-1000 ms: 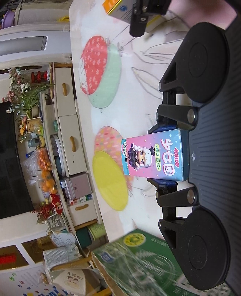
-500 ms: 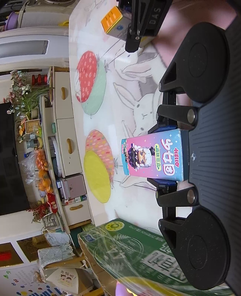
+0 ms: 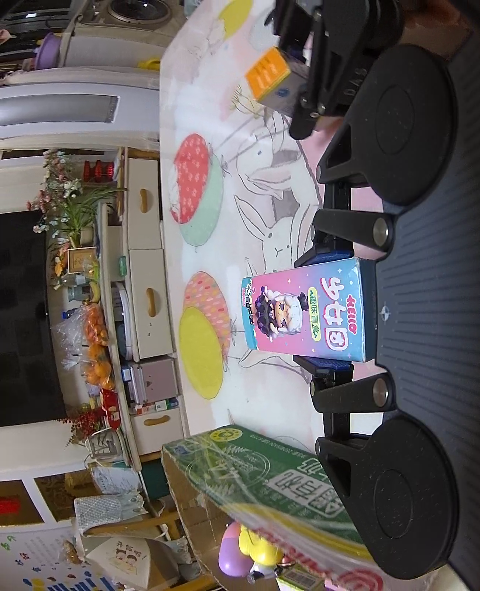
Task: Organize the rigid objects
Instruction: 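Carry the pink box in the left tool while the right tool carries the vitamin box to the box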
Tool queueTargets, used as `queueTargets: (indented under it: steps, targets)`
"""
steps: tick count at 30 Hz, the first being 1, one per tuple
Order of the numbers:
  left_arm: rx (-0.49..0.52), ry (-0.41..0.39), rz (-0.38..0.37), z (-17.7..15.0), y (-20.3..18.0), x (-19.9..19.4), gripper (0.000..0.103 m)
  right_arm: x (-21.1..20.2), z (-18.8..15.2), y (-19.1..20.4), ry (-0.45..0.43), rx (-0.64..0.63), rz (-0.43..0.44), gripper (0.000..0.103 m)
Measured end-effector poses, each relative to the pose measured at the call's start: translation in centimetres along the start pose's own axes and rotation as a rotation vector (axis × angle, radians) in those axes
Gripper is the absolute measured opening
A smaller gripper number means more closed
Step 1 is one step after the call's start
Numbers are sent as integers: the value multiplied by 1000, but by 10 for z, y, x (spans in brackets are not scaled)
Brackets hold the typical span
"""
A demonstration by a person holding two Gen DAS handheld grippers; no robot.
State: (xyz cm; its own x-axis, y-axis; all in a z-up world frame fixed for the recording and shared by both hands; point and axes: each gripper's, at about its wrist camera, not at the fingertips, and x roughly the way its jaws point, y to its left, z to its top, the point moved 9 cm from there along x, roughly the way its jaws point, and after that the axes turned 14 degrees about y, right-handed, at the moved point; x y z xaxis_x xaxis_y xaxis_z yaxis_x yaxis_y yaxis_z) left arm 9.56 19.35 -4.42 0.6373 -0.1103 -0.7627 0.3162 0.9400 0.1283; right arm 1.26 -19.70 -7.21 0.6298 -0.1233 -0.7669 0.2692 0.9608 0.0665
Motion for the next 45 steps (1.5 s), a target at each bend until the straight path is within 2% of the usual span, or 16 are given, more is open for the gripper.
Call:
queueTargets:
  steps: [10, 17, 34, 45]
  targets:
    - [14, -20, -18, -3, 0, -14, 56, -24, -13, 11, 14, 10, 15, 34]
    - [8, -64, -16, 4, 4, -29, 56, -45, -14, 19, 9, 24, 49, 34]
    - [-22, -121, -7, 18, 16, -47, 56, -76, -14, 47, -17, -46, 29, 34]
    - [-38, -149, 3, 22, 23, -56, 56, -89, -1, 76, -22, -96, 41, 34]
